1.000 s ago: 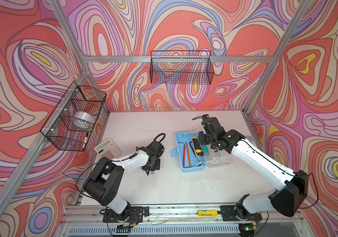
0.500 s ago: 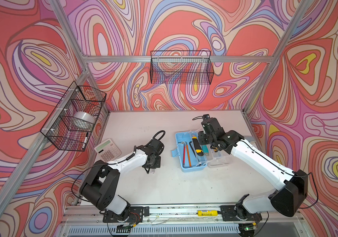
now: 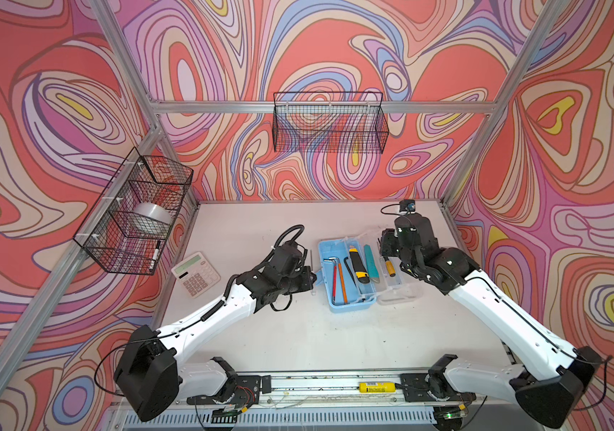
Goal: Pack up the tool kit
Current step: 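Lower the left gripper onto the thin clear-handled screwdriver and grasp it, then carry the thin clear screwdriver into the box with the left gripper while the right hovers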
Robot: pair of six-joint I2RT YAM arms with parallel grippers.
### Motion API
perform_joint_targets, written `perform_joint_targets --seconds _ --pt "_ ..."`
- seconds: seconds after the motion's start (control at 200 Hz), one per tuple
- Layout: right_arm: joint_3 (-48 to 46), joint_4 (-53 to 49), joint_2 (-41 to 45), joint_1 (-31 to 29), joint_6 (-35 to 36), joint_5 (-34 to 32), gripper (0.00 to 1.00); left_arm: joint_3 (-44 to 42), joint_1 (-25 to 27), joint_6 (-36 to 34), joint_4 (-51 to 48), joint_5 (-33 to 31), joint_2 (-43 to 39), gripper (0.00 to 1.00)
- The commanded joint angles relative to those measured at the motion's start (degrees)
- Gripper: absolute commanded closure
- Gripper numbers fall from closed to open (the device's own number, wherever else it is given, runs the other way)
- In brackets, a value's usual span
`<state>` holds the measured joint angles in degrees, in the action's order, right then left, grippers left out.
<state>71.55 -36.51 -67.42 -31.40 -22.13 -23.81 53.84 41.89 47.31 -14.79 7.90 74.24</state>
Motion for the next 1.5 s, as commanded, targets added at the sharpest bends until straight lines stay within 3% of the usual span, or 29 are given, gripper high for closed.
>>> perform_joint_targets --seconds 0.0,0.285,0.676,1.452,1.497 --pt "-0.53 1.53 2.35 0.50 -1.83 -1.45 0.66 4.38 4.83 5.96 14.45 -3.03 4.72 1.00" --pt "0.93 -2.48 6.77 0.49 -3.08 -1.59 0.67 17.59 9.84 12.95 29.55 1.32 23.04 1.00" --pt "2.64 -4.44 9.50 0.62 -2.26 -2.03 0.67 30.40 11.81 19.45 34.29 5.67 38.40 1.00" --pt "0.18 -3.84 10.82 0.49 -2.02 -1.30 0.66 42.96 12.73 21.98 27.57 5.33 50.32 1.00" --pt "0.01 -3.70 10.98 0.58 -2.03 -1.42 0.66 43.64 12.70 21.92 26.70 5.38 50.77 0.95"
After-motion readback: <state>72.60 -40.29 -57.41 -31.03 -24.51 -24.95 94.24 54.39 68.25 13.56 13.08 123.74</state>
